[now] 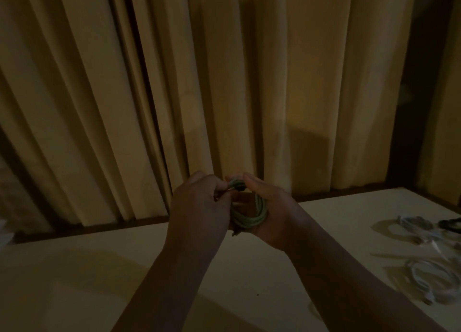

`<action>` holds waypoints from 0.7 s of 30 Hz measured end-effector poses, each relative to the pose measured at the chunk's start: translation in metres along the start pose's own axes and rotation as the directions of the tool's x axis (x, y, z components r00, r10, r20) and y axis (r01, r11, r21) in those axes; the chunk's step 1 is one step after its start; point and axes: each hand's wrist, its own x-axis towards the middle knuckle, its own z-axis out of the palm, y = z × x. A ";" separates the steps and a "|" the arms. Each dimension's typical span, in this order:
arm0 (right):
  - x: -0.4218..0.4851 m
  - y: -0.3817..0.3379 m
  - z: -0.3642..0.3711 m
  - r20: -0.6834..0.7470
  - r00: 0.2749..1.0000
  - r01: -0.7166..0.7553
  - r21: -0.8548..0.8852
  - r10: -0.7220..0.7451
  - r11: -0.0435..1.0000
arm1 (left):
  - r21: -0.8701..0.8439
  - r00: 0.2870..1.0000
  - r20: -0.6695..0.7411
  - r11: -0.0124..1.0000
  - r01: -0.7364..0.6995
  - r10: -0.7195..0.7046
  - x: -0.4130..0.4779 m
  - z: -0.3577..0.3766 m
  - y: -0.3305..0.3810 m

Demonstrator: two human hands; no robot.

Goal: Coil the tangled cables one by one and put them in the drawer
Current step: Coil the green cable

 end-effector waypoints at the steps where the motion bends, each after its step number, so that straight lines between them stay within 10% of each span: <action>1: 0.001 0.001 -0.001 0.023 1.000 -0.001 0.004 0.001 1.000 | -0.021 0.999 0.027 1.000 0.022 -0.021 0.001 -0.002 0.000; 21: 0.004 -0.003 -0.024 0.057 0.996 0.079 -0.106 -0.074 0.991 | 0.028 0.992 0.124 0.999 -0.023 0.019 0.004 -0.002 -0.001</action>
